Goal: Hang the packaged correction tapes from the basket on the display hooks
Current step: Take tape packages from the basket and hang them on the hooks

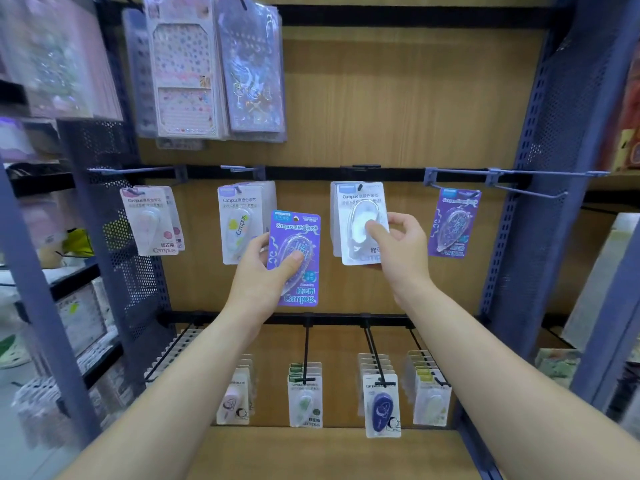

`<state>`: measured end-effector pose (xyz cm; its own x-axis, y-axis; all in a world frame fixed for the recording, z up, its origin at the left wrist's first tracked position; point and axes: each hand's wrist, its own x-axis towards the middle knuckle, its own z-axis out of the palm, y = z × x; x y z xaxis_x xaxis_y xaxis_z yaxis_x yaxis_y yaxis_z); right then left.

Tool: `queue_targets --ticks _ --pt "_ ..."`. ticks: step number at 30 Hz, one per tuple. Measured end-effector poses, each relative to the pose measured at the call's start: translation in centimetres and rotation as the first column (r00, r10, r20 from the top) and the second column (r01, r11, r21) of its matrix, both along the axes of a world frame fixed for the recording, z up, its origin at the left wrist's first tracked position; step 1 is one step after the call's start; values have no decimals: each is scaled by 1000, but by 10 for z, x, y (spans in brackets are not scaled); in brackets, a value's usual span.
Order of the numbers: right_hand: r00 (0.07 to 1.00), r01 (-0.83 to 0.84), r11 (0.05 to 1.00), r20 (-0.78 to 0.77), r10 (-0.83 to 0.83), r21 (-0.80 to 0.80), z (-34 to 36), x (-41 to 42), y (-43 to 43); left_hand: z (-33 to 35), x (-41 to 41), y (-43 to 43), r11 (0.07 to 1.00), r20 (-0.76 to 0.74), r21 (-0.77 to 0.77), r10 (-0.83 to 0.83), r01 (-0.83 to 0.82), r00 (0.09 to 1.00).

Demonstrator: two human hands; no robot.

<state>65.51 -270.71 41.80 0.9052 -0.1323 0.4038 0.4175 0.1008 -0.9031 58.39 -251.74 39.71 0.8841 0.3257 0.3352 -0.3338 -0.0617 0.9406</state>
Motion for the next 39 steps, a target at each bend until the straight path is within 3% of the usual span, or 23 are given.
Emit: queue_targets --ticks 3,5,7,9,12,14,17,21,27,33,39 --pt "994 -17 999 -110 14 -27 4 7 5 0 -4 0 1000 6 -6 -22 22 1000" --pt "985 26 990 -167 -48 -136 6 13 7 -1 -6 0 999 6 -11 -31 31 1000" --pt "969 138 940 -155 -194 -311 4 13 7 -2 -7 -2 1000 4 -3 -29 29 1000" --pt "961 218 908 -82 -264 -359 -2 3 6 -2 -7 -6 999 10 17 -31 31 999" --pt "994 -65 968 -104 41 -243 -16 -27 3 -3 -5 -18 998 25 43 -47 46 999" --pt "961 -254 945 -164 223 -206 -23 -44 -2 -5 -3 -31 996 33 48 -76 75 997" --pt "945 -294 950 -182 272 -106 -28 -51 -20 -8 0 -57 991 38 61 -120 118 992" --pt "962 -224 974 -166 215 -37 -25 -40 -59 -6 10 -86 992 32 79 -96 93 995" --pt "994 107 994 -28 -107 -9 -2 5 -130 7 27 -111 992 2 88 -88 87 996" --pt "986 154 987 -56 -157 -48 11 36 -150 16 38 -125 989 7 111 -97 96 995" --pt "968 249 968 -37 -248 29 5 41 -150 17 45 -120 987 6 136 -87 86 996"
